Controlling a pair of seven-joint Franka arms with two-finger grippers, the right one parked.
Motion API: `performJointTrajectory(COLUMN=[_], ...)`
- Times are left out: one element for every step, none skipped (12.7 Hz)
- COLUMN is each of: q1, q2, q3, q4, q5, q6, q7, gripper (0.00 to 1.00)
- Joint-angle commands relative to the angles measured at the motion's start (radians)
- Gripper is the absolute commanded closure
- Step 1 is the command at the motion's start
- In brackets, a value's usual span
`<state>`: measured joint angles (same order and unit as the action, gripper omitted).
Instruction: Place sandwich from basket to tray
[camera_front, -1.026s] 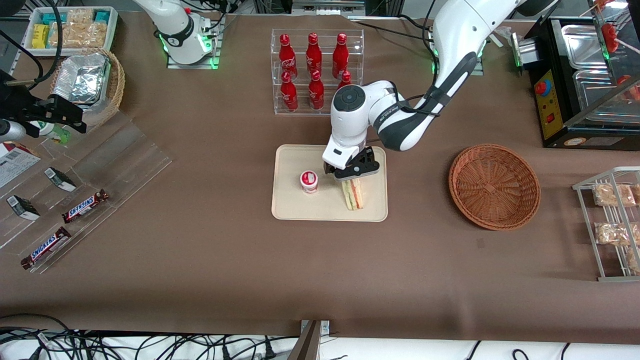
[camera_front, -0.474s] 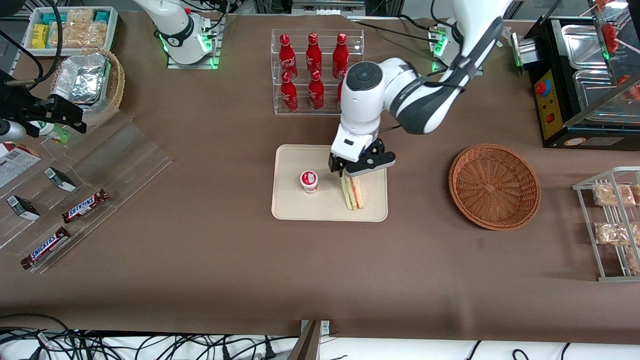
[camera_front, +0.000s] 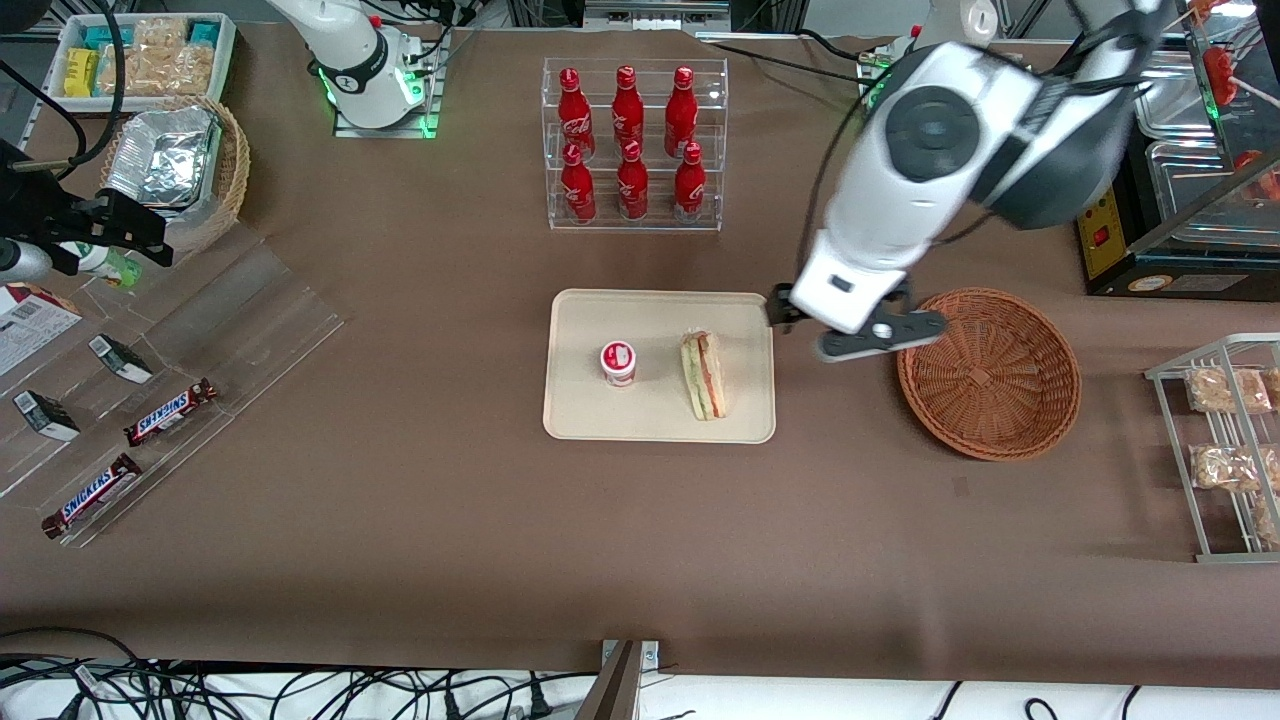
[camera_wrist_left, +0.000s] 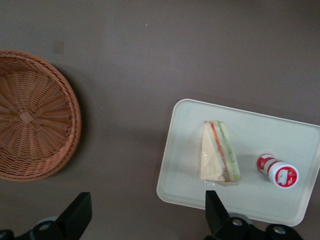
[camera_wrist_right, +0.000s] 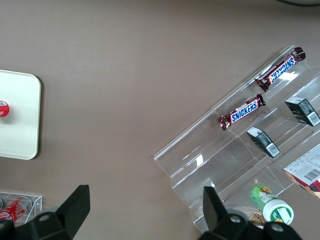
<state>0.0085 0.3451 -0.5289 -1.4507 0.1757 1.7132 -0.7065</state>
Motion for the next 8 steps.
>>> performJointTrajectory(q1=[0.100,0.144,0.193,0.244,0.287,0.322,0.365,0.399], q2=[-0.038,-0.041,-0.044,-0.044,-0.046,-0.046,-0.044,-0.043], q3=[-0.011,-0.011,-0.011,-0.011,-0.011,-0.010,-0.010,-0.010], q4=[0.021,0.023,0.023,0.023,0.023,0.023,0.023,0.023], q5=[-0.030,-0.030,-0.030,-0.042,-0.050,-0.050,-0.051,-0.065], q6=[-0.076,-0.099,-0.106,-0.106,-0.106,-0.106,-0.106,-0.104], q7=[0.221,0.314,0.408,0.464,0.513,0.572,0.641,0.697], gripper=[0.00,0.00,0.00,0.00,0.00,0.00,0.00,0.00])
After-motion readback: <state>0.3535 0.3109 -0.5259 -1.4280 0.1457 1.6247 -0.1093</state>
